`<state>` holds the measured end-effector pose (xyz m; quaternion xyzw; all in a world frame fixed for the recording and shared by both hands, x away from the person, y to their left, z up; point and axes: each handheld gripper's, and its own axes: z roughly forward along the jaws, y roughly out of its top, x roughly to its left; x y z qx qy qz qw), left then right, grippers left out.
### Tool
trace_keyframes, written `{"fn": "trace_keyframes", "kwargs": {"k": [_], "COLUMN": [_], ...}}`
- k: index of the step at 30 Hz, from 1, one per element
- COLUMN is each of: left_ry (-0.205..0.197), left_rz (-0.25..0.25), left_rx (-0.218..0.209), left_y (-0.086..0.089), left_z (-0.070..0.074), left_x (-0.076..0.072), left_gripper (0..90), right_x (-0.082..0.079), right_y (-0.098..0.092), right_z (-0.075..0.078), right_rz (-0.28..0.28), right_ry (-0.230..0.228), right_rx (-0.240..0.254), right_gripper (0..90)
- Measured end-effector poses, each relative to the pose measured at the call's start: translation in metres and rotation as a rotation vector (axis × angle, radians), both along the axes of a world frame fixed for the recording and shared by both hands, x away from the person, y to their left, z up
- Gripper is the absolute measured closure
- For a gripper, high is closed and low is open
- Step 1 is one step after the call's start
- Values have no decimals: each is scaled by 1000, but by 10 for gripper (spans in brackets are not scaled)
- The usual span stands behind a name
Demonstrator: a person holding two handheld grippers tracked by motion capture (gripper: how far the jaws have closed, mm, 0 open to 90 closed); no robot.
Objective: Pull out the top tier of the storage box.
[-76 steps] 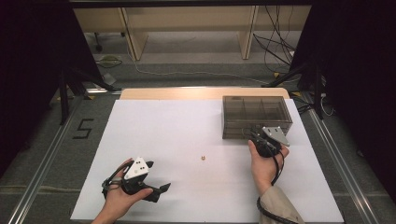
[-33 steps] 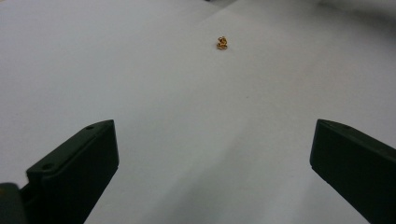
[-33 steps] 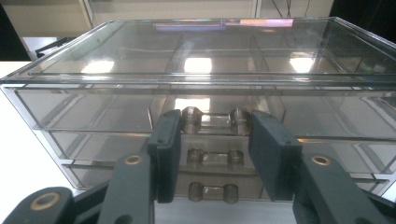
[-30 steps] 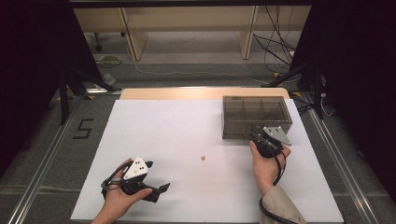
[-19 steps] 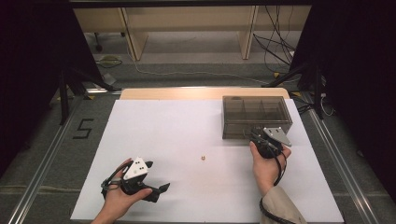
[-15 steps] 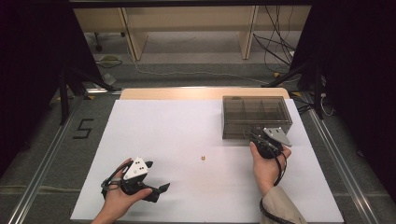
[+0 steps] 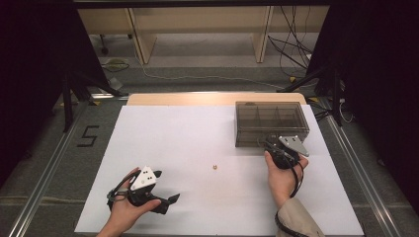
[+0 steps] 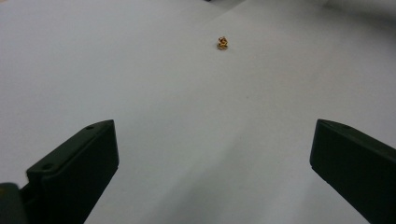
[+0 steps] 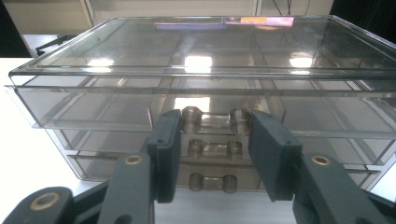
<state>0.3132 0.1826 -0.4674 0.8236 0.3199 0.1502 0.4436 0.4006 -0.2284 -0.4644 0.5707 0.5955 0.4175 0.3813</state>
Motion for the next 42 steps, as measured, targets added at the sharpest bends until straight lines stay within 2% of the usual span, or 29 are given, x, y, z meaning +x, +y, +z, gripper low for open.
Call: {"fn": "trace_keyframes", "kwargs": {"k": [42], "left_ry": [-2], "left_rz": [2], "left_rx": [-3], "left_y": [0], "left_z": [0], "left_x": [0], "left_gripper": [11], "right_x": [-8], "right_y": [-2], "right_z": [1], "right_rz": [15], "right_ry": [9], "right_rx": [-10], "right_gripper": [554]}}
